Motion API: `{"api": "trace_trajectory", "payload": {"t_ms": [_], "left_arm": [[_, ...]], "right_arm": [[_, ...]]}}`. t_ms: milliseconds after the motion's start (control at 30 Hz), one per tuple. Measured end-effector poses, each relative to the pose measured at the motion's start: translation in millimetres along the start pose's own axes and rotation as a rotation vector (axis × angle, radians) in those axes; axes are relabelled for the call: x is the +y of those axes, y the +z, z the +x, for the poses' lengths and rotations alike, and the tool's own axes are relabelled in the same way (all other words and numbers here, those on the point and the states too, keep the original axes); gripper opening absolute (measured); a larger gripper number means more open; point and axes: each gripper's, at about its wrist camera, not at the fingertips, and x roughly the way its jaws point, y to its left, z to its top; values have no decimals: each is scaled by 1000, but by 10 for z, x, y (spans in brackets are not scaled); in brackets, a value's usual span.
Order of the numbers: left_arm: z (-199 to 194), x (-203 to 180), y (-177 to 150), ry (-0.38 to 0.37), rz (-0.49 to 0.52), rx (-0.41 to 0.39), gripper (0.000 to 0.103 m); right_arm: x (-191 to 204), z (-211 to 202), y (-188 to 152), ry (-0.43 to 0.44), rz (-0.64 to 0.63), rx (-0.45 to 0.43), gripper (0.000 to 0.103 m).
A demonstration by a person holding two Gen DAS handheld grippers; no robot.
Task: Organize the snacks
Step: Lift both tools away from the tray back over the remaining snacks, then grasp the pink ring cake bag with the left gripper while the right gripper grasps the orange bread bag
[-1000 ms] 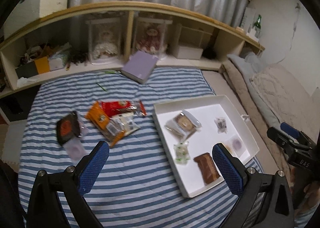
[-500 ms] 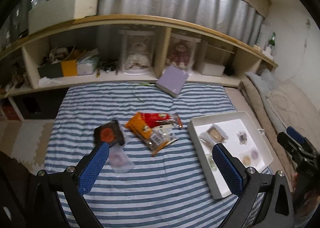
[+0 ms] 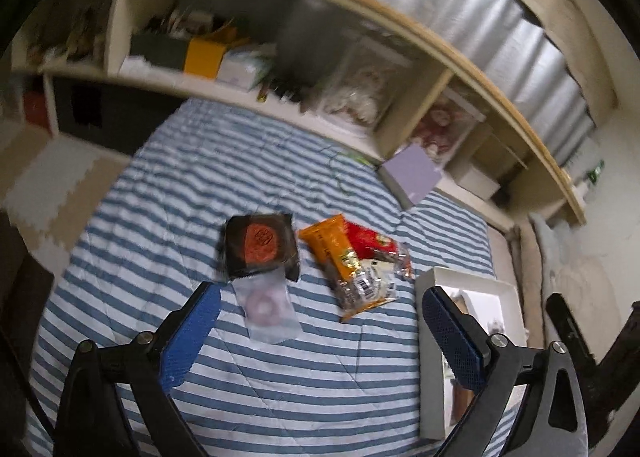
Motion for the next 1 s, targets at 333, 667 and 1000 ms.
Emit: {"api": "trace_trajectory", "payload": {"t_ms": [333,667,1000], "left_arm": [[854,302,85,18,-136,100,84],[1633,383,-35,97,-130,213,79],[1997,303,-8,158,-106,187,79]], "right_arm": [[264,940,-279,16,-177,201,103],[727,1582,-784,107,-391,342,82],[657,1821,-1089,4,-438,429,55]]}}
